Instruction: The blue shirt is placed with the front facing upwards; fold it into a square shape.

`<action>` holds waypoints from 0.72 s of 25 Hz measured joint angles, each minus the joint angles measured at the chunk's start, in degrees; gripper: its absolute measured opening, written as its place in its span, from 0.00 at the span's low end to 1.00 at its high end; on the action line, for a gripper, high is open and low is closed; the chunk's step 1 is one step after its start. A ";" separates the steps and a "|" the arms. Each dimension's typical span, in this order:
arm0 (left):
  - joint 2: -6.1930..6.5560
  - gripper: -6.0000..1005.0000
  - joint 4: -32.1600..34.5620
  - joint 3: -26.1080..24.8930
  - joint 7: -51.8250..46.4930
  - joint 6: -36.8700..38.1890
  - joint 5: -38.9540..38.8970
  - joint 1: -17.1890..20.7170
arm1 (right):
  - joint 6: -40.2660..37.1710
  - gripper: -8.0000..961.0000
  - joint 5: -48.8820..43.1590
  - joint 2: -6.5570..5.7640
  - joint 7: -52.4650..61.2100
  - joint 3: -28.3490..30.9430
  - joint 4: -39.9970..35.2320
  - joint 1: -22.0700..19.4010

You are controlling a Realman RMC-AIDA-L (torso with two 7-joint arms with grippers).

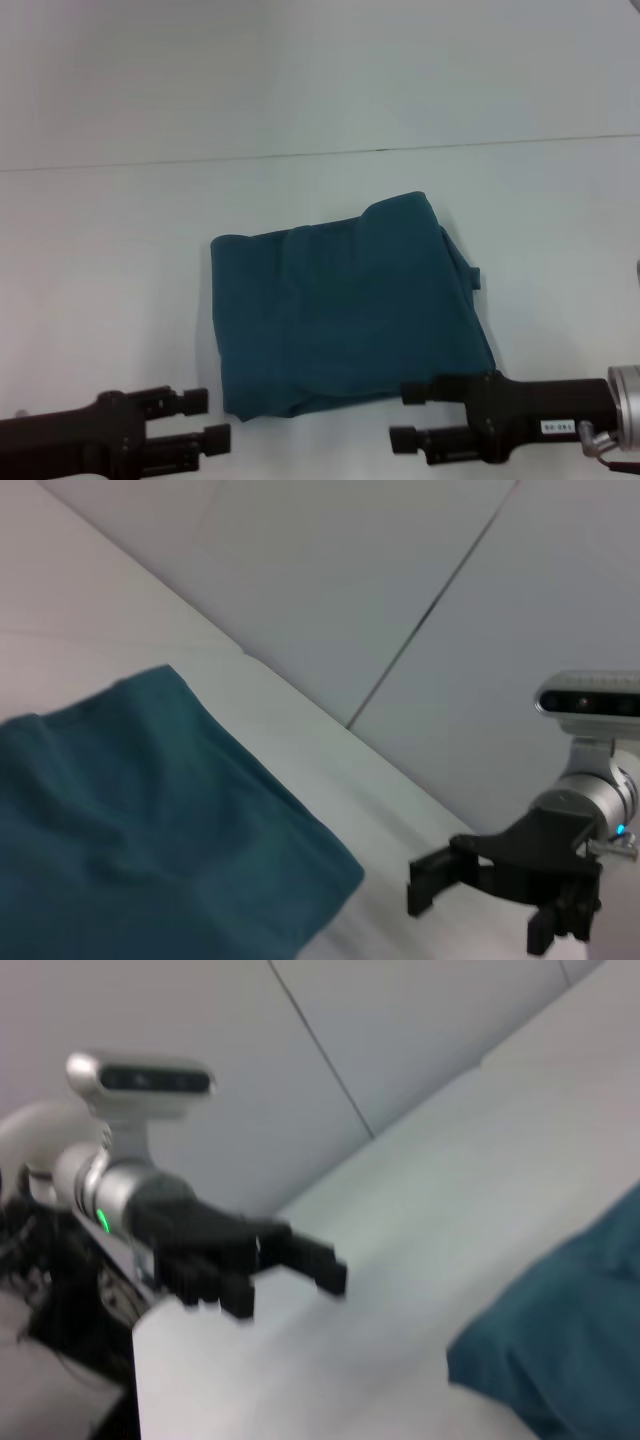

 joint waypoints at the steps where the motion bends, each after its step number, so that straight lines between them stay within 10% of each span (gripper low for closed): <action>1: 0.00 0.75 -0.41 0.40 -0.48 -0.11 0.07 -0.27 | 0.01 0.90 0.99 0.02 0.00 0.02 0.52 0.14; 18: -0.33 0.75 -2.07 1.17 0.06 -3.52 1.79 0.41 | 3.26 0.90 5.11 0.14 -0.73 -0.58 5.83 1.82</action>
